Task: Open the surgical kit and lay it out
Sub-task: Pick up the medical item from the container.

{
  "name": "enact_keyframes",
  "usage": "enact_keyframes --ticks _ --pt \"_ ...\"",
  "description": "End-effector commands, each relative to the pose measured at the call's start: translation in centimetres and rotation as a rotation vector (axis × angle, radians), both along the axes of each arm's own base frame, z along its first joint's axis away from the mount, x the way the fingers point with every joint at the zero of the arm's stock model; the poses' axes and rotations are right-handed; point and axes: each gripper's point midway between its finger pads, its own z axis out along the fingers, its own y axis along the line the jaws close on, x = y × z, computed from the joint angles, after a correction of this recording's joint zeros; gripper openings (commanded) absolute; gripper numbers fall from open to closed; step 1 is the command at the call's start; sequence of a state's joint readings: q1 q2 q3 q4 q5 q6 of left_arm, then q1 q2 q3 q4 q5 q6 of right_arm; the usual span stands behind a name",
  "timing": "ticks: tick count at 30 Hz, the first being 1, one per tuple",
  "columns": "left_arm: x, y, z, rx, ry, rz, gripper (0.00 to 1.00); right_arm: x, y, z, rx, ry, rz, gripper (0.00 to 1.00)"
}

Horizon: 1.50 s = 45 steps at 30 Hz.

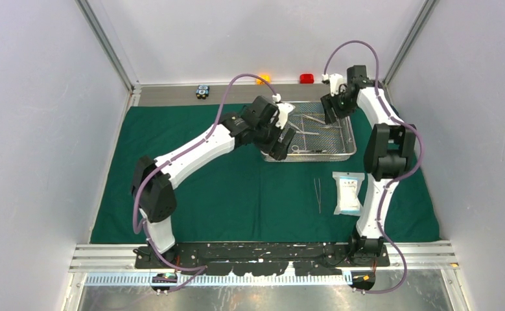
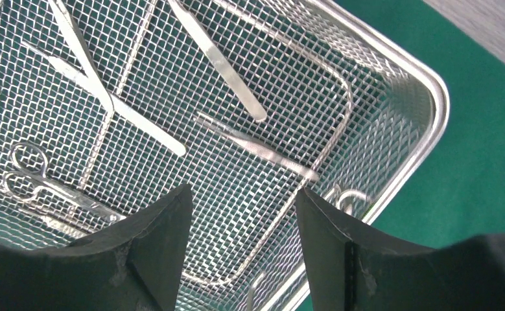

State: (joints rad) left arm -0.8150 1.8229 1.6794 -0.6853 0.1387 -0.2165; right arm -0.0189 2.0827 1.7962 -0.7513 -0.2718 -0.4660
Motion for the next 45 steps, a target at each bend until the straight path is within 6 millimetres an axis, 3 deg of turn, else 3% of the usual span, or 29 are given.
enact_keyframes --ticks 1,8,16,17,26,38,45 --pt "-0.6 1.4 2.5 0.036 -0.137 -0.138 0.78 0.0 0.4 0.6 -0.036 0.064 0.176 0.65" --pt "-1.5 0.9 1.8 0.000 -0.098 -0.195 0.78 -0.2 0.8 -1.8 -0.044 0.148 0.314 0.65" --pt "-0.3 0.4 2.1 0.013 -0.119 -0.190 0.79 0.3 0.5 -3.7 -0.100 0.162 0.383 0.64" --pt "-0.2 0.5 2.3 0.015 -0.123 -0.185 0.79 0.4 1.7 -4.0 -0.107 0.161 0.410 0.63" --pt "0.4 0.6 2.5 0.045 -0.166 -0.220 0.79 1.8 2.6 -5.2 -0.139 0.150 0.453 0.57" --pt "0.7 0.7 1.9 0.068 -0.166 -0.224 0.79 0.9 2.0 -6.0 -0.179 0.193 0.468 0.32" --pt "1.3 1.3 2.3 0.068 -0.176 -0.187 0.79 0.6 2.6 -4.2 -0.142 0.171 0.438 0.13"
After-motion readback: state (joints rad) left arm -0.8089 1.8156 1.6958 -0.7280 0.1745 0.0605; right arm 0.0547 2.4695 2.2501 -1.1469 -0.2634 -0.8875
